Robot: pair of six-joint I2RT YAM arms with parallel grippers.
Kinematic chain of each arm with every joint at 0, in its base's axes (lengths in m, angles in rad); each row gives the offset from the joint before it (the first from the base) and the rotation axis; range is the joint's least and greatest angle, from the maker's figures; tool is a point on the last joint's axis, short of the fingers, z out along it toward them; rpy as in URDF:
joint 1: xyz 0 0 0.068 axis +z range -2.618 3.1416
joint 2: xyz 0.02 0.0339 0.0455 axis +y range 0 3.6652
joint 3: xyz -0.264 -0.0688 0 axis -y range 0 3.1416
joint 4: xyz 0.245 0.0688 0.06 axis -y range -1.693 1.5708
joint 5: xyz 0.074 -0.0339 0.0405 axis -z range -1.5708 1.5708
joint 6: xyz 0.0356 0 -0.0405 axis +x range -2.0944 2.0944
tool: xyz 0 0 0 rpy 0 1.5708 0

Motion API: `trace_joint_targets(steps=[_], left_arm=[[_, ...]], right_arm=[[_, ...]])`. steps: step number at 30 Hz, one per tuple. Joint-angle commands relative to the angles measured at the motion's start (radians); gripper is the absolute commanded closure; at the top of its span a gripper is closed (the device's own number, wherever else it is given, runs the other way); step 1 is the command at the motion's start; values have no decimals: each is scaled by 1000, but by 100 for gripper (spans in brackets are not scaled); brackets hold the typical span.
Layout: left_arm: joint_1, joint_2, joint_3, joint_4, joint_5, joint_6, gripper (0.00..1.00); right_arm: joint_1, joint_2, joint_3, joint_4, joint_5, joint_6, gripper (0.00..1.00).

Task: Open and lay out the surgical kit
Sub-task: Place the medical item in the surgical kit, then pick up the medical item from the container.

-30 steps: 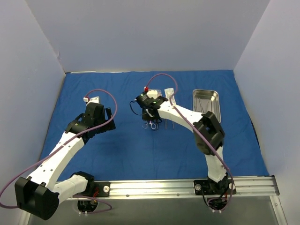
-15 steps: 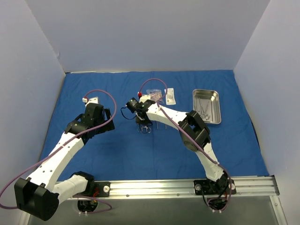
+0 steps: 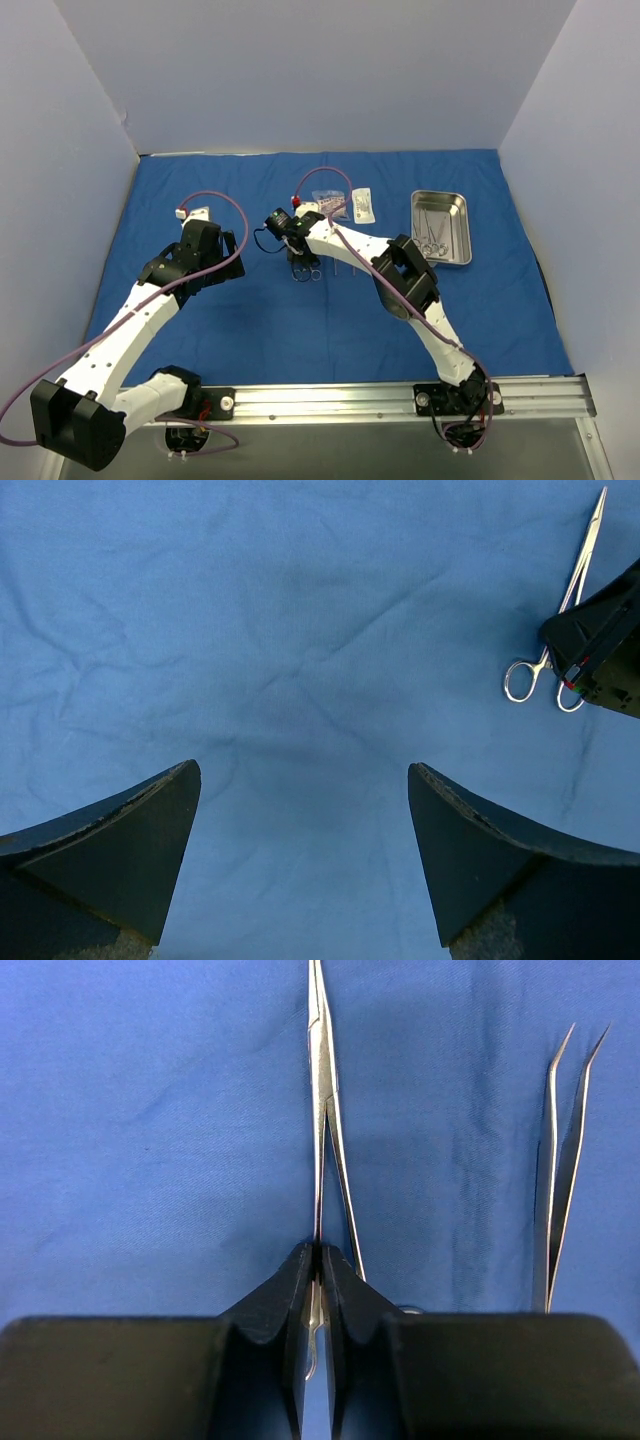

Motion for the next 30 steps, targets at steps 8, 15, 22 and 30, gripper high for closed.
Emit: trace_joint_targets(steps=[8,15,22,30], left_arm=[[7,-11,23,12,-2,-10,6],[7,0,27,19,5,-8,6],[7,8,28,29,13,-5,6],[9,0,23,35,22,8,6]], right_arm=[[-4,-29,45,-34,8,26,73],[-6,-97,113,-39,-10,-43,71],[-102,-255,36,6,19,-260,72],[-415,-471,-293,160,-30,-480,78]])
